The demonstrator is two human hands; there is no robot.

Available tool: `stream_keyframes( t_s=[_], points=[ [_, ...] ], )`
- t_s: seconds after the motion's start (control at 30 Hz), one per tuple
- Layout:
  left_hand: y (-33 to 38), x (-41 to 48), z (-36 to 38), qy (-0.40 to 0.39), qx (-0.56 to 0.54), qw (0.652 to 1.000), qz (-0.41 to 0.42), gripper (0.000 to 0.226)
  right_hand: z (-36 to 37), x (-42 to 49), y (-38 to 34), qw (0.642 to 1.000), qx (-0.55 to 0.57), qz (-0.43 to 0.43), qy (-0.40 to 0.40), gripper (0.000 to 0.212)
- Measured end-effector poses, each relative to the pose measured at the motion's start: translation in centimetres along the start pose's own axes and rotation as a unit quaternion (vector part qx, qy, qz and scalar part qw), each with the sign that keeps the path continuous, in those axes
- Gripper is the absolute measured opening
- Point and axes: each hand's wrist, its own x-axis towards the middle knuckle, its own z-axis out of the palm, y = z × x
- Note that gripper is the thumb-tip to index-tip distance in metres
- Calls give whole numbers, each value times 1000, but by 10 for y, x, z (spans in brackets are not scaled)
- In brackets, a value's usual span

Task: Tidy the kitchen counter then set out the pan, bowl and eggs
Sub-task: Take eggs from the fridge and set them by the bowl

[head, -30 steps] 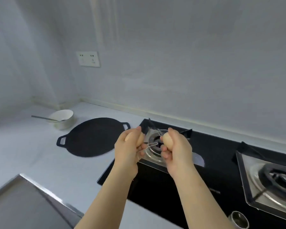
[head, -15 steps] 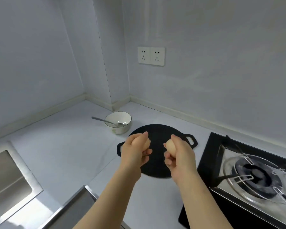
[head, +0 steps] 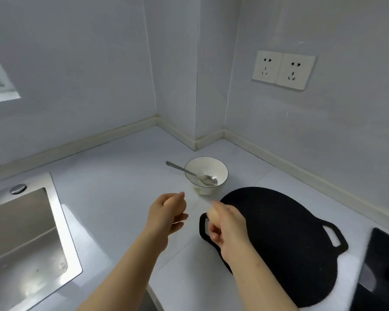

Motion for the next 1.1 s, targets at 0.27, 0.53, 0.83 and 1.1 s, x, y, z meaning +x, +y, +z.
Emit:
stream_keyframes(
  t_s=[0.27, 0.53, 0.83, 1.1],
  points=[
    [7, 72, -49, -15, 61, 998, -12, 48, 83, 50, 10, 1000, -20, 8, -18, 9],
    [-15, 124, -49, -33, 313, 941, 125, 30, 99, 76, 12, 998, -55, -14, -18, 8],
    [-33, 138, -58, -7, 467, 849, 246, 44, 108, 104, 26, 962, -242, -121, -29, 37],
    [-50, 152, -70, -29, 479, 813, 331, 59, 114, 114, 39, 917, -338, -212, -1, 48]
  ],
)
